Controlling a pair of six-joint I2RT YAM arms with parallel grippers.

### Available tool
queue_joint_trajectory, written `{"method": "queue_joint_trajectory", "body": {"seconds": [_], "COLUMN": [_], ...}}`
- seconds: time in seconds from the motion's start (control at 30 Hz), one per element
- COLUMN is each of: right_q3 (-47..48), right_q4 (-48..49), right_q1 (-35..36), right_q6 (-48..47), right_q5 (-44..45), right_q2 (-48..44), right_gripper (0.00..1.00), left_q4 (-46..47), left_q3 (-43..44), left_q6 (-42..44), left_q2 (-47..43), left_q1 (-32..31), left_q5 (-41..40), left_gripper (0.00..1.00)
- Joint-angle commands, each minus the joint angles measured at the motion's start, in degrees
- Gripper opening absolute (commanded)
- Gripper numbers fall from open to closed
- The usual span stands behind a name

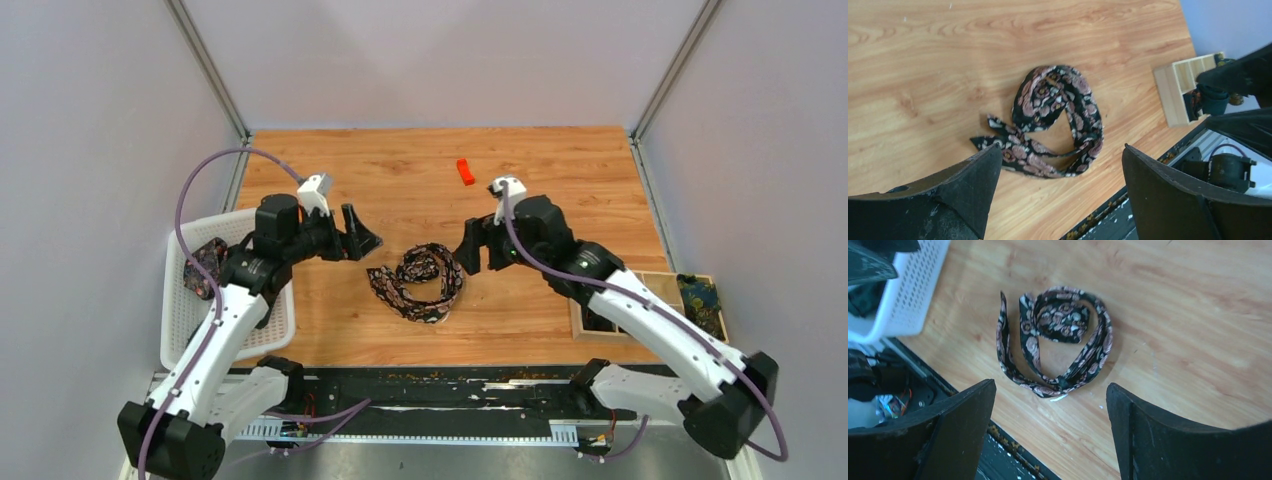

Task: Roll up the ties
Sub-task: Place the tie at the center of the board, then flatten out the tie at the center of the board.

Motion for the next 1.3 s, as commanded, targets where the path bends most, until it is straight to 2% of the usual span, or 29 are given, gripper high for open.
{"method": "queue_joint_trajectory", "body": {"seconds": [0.0, 0.17, 0.3, 0.4, 0.5, 0.7, 1.0, 1.17, 1.27], "right_q3": [1.17, 6.27, 14.84, 23.71, 27.94, 31.81, 34.70, 35.80, 36.16], "right_q4": [1.41, 1.56, -2.35, -7.62, -7.42, -5.93, -3.80, -2.61, -1.88], "right_q1": [0.64, 4.39, 6.86, 6.86, 7.34, 8.14, 8.14, 8.15, 8.14], "right_q6": [-3.57, -7.38, -11.56, -9.46, -6.80, -2.88, -0.29, -0.09, -0.17], "right_q5": [-10.26, -12.49, -10.81, -9.98, -14.39, -12.73, -10.74, -9.85, -8.58], "right_q2": [9.38, 20.10, 29.63, 37.72, 43.10, 49.59, 57.17, 59.78, 61.02], "right_gripper": [0.81, 0.78, 0.70, 0.68, 0.64, 0.63, 0.59, 0.53, 0.45], "left_q4": [-2.28, -5.67, -9.56, -13.22, -17.97, -22.13, -20.04, -19.81, -19.82], "left_q3": [-5.59, -9.41, -9.06, -7.03, -4.27, -2.21, -5.13, -5.55, -5.60], "left_q6": [-0.03, -0.07, 0.35, 0.91, 3.57, 10.34, 10.14, 9.86, 9.79], "left_q2": [-3.59, -7.17, -10.82, -13.73, -16.81, -22.06, -26.21, -27.00, -27.16], "left_q1": [-0.63, -1.58, -1.59, -1.59, -1.59, -1.60, -1.59, -1.59, -1.59], "left_q5": [-2.67, -5.39, -7.76, -7.62, -11.22, -14.54, -13.30, -13.28, -13.28], "left_gripper": [0.94, 0.90, 0.86, 0.84, 0.84, 0.85, 0.85, 0.84, 0.84]}}
